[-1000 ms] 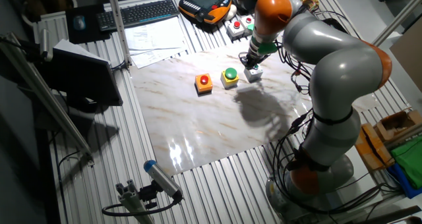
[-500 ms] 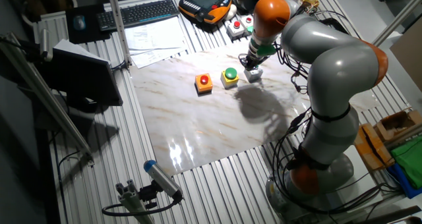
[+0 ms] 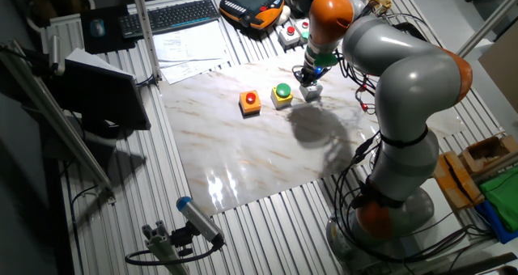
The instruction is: Press three buttons from left to right in sequence
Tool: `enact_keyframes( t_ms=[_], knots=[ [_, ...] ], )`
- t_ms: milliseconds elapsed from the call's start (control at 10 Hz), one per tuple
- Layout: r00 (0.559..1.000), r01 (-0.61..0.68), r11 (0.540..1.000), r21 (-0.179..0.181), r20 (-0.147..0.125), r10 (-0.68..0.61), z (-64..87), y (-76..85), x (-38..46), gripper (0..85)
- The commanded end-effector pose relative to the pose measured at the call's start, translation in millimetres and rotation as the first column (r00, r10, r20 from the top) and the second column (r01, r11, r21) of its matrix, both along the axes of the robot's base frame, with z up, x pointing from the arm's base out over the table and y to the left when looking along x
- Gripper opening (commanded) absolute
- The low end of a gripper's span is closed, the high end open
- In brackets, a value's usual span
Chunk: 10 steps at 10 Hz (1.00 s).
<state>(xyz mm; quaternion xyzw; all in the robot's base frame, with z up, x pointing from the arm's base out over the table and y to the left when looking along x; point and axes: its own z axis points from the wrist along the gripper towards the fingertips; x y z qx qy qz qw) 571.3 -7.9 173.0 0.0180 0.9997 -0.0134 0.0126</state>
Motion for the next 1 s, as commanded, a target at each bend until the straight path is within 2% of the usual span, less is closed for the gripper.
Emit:
enact_keyframes(
  t_ms=[0, 200, 600, 900],
  knots=[
    [1.0, -0.003, 1.0, -0.013, 0.002, 0.003, -0.1, 0.0, 0.0, 0.7],
    [1.0, -0.017, 1.0, -0.016, 0.0, 0.017, -0.1, 0.0, 0.0, 0.7],
    [0.999, -0.04, 0.999, -0.005, 0.011, 0.04, -3.3, -14.9, 14.2, 0.7],
    [0.999, -0.054, 0.998, 0.024, 0.008, 0.054, -12.8, -21.1, 23.4, 0.7]
  ],
)
